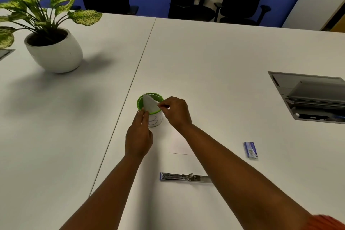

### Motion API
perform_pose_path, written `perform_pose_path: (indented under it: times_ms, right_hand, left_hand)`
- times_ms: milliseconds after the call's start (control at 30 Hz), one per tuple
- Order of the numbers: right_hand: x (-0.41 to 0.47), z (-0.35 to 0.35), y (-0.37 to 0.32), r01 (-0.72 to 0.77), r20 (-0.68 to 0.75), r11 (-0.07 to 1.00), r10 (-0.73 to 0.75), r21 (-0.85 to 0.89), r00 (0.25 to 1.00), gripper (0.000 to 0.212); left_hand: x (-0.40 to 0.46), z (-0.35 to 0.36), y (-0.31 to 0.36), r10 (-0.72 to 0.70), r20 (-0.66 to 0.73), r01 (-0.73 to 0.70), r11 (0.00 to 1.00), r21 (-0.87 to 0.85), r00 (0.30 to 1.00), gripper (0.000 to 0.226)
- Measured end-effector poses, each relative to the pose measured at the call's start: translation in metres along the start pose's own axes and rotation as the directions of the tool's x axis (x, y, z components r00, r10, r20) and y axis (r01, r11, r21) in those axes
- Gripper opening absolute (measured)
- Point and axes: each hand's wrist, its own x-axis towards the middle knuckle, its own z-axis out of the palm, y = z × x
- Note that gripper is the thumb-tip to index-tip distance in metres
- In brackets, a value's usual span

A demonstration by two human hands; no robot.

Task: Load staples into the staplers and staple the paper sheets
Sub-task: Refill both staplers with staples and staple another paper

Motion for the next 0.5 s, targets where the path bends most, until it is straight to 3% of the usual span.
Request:
perform_pose_path:
  times_ms: [233,500]
  right_hand:
    - [0.007,0.022,-0.003,-0.021,0.073,1.0,0.022,-0.015,0.997,0.024]
    - [-0.015,-0.011,0.016,-0.102,-0.039,0.988,0.108,0.118,0.993,0.02]
  left_hand:
    - [-0.002,-0.002,0.001,0.011,0.004,-0.011,1.0,0.005,1.0,0.063]
    - [-0.005,-0.003,0.006,0.009,0.023,-0.009,1.0,0.023,1.0,0.067]
